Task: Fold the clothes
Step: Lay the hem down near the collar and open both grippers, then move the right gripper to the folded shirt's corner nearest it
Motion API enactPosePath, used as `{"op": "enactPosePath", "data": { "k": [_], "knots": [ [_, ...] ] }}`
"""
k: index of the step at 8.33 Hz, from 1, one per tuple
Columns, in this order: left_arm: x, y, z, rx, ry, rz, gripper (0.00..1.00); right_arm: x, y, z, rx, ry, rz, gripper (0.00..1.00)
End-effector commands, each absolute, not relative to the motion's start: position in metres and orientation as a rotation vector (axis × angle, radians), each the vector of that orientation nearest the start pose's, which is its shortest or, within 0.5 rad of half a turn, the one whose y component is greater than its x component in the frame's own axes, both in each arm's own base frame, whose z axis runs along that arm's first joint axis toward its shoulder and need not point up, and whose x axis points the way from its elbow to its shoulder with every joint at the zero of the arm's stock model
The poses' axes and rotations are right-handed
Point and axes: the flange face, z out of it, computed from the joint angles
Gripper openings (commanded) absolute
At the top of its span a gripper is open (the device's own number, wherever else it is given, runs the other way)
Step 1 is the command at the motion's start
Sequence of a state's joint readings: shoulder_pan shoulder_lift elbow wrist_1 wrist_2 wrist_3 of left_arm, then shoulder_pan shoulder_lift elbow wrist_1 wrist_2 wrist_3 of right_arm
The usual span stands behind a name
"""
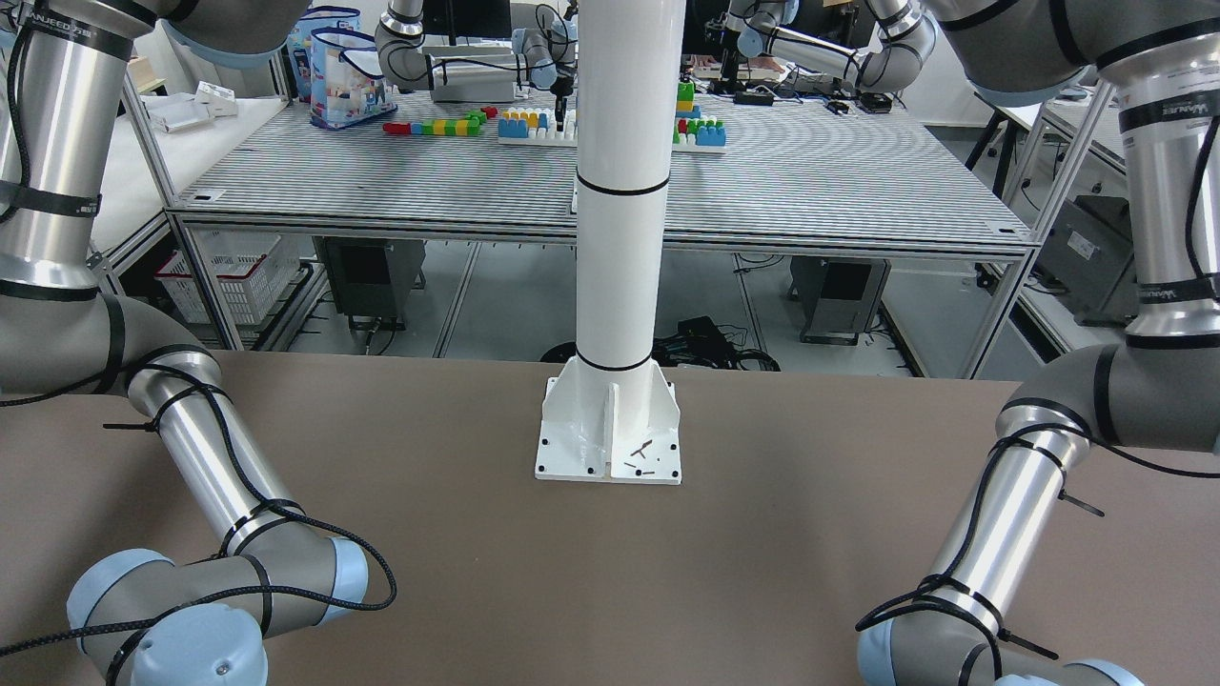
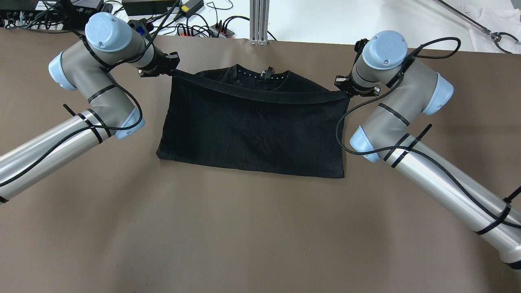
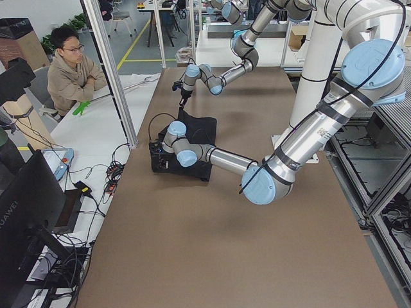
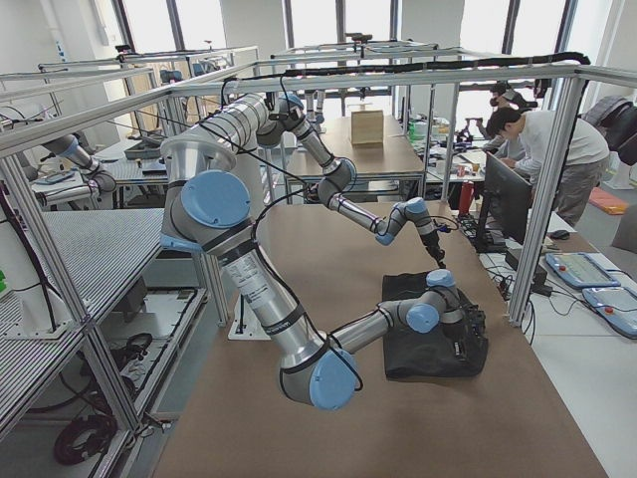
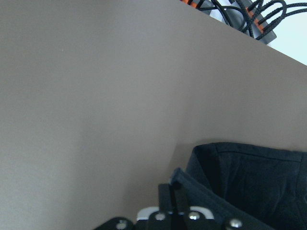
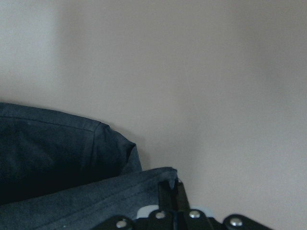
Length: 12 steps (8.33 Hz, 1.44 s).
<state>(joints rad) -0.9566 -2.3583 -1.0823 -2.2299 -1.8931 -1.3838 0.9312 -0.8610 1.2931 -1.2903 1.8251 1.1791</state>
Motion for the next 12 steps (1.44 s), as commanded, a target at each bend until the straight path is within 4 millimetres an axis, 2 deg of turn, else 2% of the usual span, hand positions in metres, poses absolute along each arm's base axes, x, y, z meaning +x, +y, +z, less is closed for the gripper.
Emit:
{"op": "enactPosePath", "data": {
  "k": [1, 2, 3, 4, 5, 6, 7, 9, 10, 11, 12],
  "knots": [
    [0.381, -0.729, 0.325, 0.268, 0.965, -0.56, 0.48, -0.379, -0.691, 0.305, 0.235, -0.744, 0.485, 0.58],
    [0.38, -0.73, 0.327, 0.268, 0.962, -0.563, 0.59, -0.38, -0.692, 0.298, 0.228, -0.759, 0.516, 0.63],
    [0.38, -0.73, 0.328, 0.266, 0.962, -0.562, 0.62, -0.378, -0.688, 0.289, 0.226, -0.787, 0.525, 0.66],
    [0.381, -0.729, 0.328, 0.267, 0.966, -0.561, 0.63, -0.37, -0.672, 0.29, 0.223, -0.81, 0.549, 0.69],
    [0.381, -0.728, 0.327, 0.268, 0.968, -0.562, 0.63, -0.38, -0.622, 0.315, 0.201, -0.848, 0.538, 0.71],
    [0.381, -0.728, 0.328, 0.268, 0.968, -0.562, 0.64, -0.384, -0.585, 0.336, 0.194, -0.886, 0.515, 0.74],
    [0.381, -0.728, 0.328, 0.268, 0.968, -0.562, 0.65, -0.403, -0.55, 0.349, 0.187, -0.925, 0.466, 0.75],
    [0.384, -0.726, 0.325, 0.264, 0.974, -0.565, 0.65, -0.4, -0.517, 0.355, 0.168, -0.948, 0.452, 0.75],
    [0.385, -0.725, 0.323, 0.263, 0.979, -0.567, 0.65, -0.401, -0.497, 0.364, 0.157, -0.943, 0.433, 0.74],
    [0.385, -0.725, 0.321, 0.265, 0.981, -0.567, 0.66, -0.406, -0.489, 0.371, 0.146, -0.934, 0.43, 0.74],
    [0.386, -0.725, 0.319, 0.265, 0.984, -0.566, 0.66, -0.428, -0.474, 0.376, 0.106, -0.927, 0.437, 0.72]
  ]
}}
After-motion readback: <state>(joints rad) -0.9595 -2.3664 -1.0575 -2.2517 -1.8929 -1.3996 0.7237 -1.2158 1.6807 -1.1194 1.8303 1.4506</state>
